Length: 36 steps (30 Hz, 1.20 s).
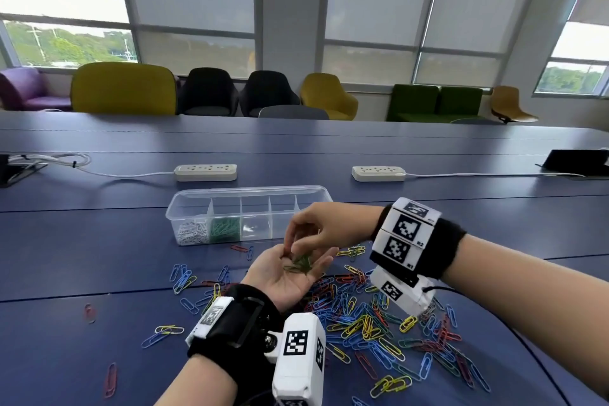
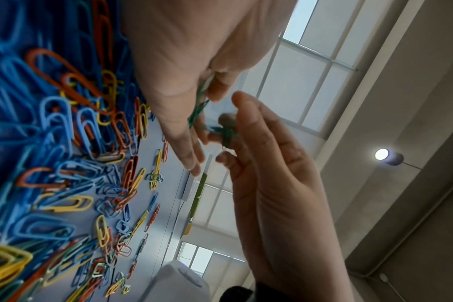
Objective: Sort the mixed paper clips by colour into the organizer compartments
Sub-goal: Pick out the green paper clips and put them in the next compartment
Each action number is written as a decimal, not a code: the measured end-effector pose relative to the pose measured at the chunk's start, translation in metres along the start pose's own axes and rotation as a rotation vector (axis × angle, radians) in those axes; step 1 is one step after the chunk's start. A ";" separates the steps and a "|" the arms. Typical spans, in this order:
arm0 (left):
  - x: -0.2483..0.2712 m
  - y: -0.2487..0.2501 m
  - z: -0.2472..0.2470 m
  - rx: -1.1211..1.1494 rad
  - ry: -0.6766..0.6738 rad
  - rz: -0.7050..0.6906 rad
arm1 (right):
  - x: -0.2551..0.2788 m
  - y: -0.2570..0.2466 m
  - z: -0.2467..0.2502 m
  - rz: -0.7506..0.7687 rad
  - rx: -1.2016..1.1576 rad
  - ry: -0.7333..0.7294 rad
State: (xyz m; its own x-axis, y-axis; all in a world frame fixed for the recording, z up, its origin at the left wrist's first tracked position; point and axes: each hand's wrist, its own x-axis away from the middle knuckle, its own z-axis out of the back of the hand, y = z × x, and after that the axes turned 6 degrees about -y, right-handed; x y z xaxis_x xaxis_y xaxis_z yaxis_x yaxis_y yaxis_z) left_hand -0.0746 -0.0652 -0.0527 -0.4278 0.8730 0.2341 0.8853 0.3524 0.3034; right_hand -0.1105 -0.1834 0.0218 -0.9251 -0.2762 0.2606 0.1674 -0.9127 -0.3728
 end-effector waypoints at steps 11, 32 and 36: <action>-0.007 0.007 0.009 0.020 0.149 -0.044 | 0.026 0.084 -0.003 -0.359 0.127 -0.098; -0.003 -0.015 -0.007 0.016 -0.054 0.086 | 0.044 0.011 -0.005 -0.053 -0.174 0.292; -0.003 -0.011 -0.009 0.025 0.022 0.050 | 0.073 0.028 0.007 -0.121 -0.181 0.370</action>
State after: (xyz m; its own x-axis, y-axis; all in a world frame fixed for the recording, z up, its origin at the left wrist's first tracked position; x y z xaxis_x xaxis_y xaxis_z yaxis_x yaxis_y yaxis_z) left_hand -0.0846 -0.0744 -0.0483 -0.3869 0.8822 0.2683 0.9097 0.3176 0.2675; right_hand -0.1713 -0.2311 0.0372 -0.9998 -0.0131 -0.0128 0.0178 -0.8553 -0.5178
